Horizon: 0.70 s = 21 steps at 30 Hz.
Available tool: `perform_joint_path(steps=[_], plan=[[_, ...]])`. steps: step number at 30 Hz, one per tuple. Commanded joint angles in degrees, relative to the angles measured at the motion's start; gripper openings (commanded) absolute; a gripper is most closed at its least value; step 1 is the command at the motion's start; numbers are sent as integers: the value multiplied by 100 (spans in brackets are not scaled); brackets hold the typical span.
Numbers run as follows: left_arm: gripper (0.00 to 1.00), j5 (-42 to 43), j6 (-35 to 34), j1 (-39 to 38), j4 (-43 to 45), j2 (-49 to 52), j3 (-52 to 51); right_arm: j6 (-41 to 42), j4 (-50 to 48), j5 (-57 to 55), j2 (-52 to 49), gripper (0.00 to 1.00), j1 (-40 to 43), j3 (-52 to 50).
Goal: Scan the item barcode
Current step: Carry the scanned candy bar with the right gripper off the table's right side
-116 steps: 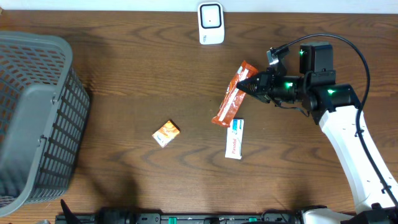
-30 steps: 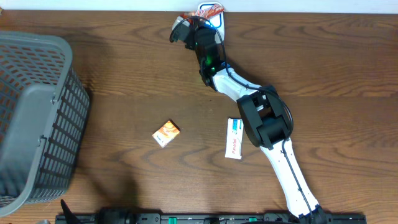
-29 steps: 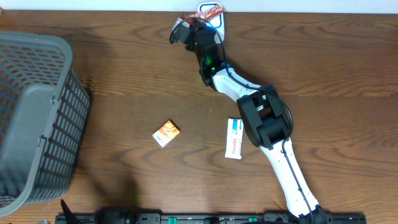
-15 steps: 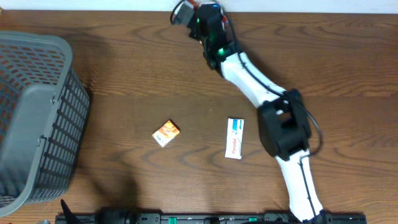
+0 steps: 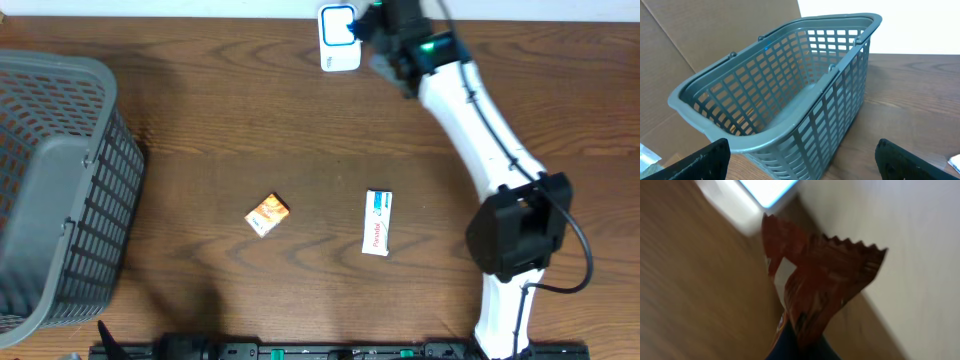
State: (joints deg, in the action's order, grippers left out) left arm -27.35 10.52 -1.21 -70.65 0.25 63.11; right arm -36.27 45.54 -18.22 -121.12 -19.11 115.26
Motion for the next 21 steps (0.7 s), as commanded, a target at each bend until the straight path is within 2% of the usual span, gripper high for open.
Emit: perform_joint_path(steps=[1, 13, 21], plan=[[93, -33, -11, 28, -7, -7, 11, 671, 343, -815, 79, 1, 872, -98], [93, -33, -11, 28, -7, -7, 11, 2426, 409, -1609, 79, 1, 3757, -1064], [93, -33, -11, 28, -7, -7, 11, 3497, -122, -1572, 79, 1, 4931, -2048]])
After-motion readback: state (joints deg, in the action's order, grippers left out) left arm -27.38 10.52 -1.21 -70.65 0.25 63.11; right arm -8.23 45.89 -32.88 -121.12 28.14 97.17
